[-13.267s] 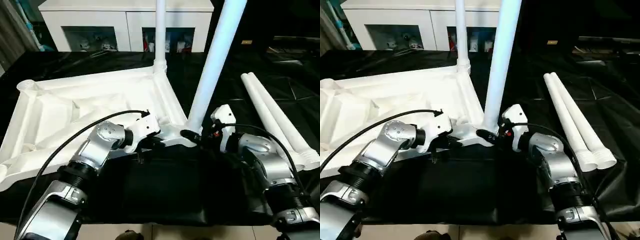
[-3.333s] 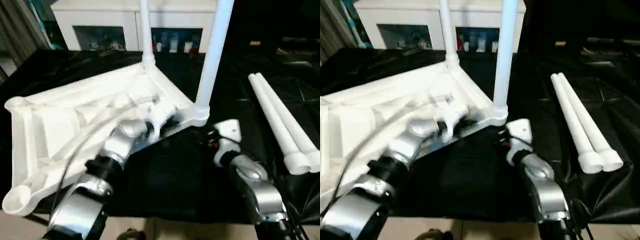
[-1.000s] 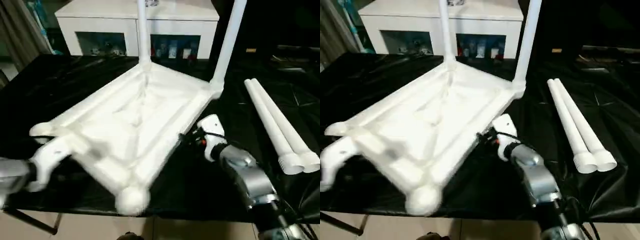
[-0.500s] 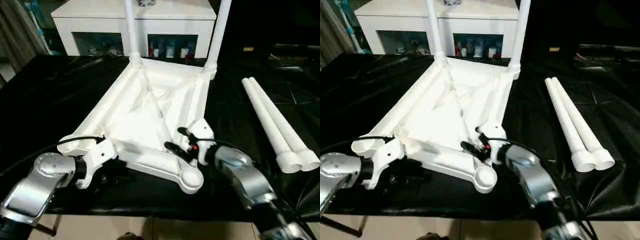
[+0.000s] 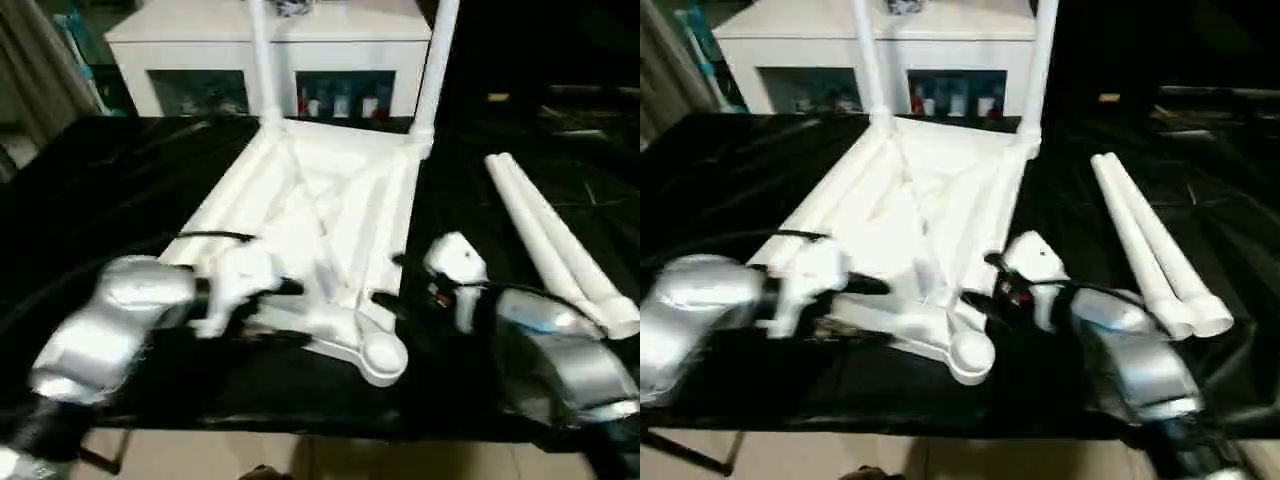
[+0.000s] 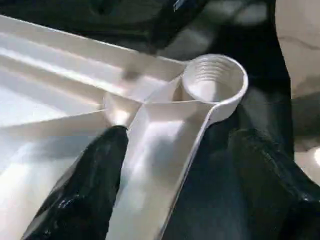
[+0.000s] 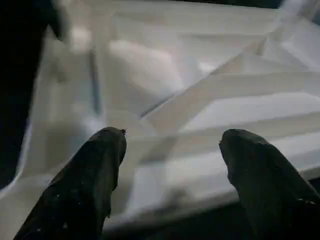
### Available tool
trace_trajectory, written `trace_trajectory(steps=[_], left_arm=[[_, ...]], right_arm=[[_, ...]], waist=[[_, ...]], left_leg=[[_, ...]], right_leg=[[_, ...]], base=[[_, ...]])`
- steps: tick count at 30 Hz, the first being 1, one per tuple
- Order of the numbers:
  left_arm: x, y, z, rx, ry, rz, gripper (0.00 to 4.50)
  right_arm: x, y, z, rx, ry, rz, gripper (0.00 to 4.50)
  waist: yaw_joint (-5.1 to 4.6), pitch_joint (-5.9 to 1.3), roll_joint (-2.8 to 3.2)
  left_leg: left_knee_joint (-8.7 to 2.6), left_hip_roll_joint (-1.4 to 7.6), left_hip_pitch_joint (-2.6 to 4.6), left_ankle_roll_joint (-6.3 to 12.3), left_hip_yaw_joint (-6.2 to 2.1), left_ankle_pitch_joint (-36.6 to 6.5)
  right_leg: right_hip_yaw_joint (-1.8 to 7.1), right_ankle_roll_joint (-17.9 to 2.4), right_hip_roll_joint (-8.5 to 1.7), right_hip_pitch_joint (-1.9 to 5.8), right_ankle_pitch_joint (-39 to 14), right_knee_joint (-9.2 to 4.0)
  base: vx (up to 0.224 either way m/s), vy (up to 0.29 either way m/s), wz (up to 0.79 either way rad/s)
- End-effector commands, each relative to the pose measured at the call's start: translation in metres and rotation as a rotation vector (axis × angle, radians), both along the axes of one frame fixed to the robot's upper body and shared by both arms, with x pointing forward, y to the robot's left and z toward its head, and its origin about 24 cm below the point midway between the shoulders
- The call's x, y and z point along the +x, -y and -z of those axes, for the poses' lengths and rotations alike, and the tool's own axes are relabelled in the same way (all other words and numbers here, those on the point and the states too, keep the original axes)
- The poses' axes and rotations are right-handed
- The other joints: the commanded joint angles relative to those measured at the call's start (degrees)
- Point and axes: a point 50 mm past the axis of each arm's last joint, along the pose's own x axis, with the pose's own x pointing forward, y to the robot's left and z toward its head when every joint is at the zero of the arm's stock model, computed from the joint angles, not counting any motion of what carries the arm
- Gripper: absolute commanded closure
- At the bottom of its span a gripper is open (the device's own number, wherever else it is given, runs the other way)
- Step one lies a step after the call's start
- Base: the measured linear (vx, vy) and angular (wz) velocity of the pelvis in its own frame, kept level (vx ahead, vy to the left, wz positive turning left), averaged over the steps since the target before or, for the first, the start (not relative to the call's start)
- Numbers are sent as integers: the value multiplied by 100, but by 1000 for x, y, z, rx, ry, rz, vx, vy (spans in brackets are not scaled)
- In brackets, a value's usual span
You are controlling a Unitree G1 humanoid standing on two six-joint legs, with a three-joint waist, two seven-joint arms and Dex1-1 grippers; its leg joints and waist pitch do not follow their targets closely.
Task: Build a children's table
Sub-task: Rotate table base
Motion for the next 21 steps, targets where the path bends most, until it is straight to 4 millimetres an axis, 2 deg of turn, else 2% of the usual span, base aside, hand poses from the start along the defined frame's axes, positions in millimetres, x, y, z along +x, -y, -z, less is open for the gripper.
trace_trajectory(steps=[1,2,3,5,7,8,10,11,13,14,20,21], left_arm=[[4,2,9,44,-6,17,114],[6,3,12,53,-7,24,123],[8,4,14,58,-6,27,126],[11,4,20,91,2,42,149],[12,3,24,113,-5,55,161],[12,3,24,115,-5,56,168],[14,2,28,128,-10,68,192],[15,3,30,129,-11,74,202],[15,4,31,132,-15,85,214],[17,6,35,144,-14,100,237],[22,11,40,175,7,116,267],[22,12,41,178,10,118,290]], right_arm=[[-14,2,-4,-31,-58,-87,104],[-19,4,-6,-47,-82,-114,104],[-22,6,-7,-56,-96,-128,104],[-33,10,-9,-88,-148,-180,104],[-38,12,-10,-109,-176,-200,104],[-38,12,-10,-111,-178,-201,104],[-41,14,-10,-127,-199,-210,104],[-42,15,-10,-139,-204,-212,104],[-43,15,-10,-145,-208,-214,104],[-44,16,-10,-162,-210,-216,104],[-45,17,-11,-173,-219,-214,104],[-45,16,-11,-174,-221,-215,104]], waist=[[-16,-346,-5],[-10,-361,-2],[-9,-370,-7],[-22,-379,31],[-35,-365,8],[-42,-364,32],[-62,-357,23],[-66,-343,41],[-66,-340,44],[-70,-338,53],[-66,-348,38],[-68,-347,34]], left_leg=[[-495,449,161,0,-270,-1772],[-477,462,152,131,-278,-1648],[-467,463,151,167,-275,-1621],[-461,466,138,197,-279,-1619],[-467,480,133,241,-287,-1682],[-462,478,132,240,-289,-1705],[-471,485,152,202,-287,-1810],[-477,483,165,143,-288,-1950],[-483,489,183,85,-291,-2056],[-501,497,194,17,-301,-2164],[-493,494,184,9,-302,-2096],[-492,494,181,14,-301,-2084]], right_leg=[[226,-1034,-266,219,-1101,-436],[222,-1082,-264,233,-928,-420],[221,-1103,-264,235,-879,-414],[206,-1183,-280,242,-894,-406],[202,-1207,-291,245,-1058,-431],[204,-1212,-296,237,-1117,-433],[203,-1193,-291,223,-1309,-457],[205,-1177,-300,202,-1560,-478],[208,-1161,-301,195,-1684,-488],[210,-1134,-295,190,-1727,-485],[220,-1140,-320,207,-1628,-489],[220,-1142,-320,209,-1625,-488]], base=[[0,0,0],[0,0,0],[0,0,0],[0,0,0],[0,0,0],[0,0,0],[0,0,0],[0,0,0],[0,0,0],[0,0,0],[0,0,0],[0,0,0]])
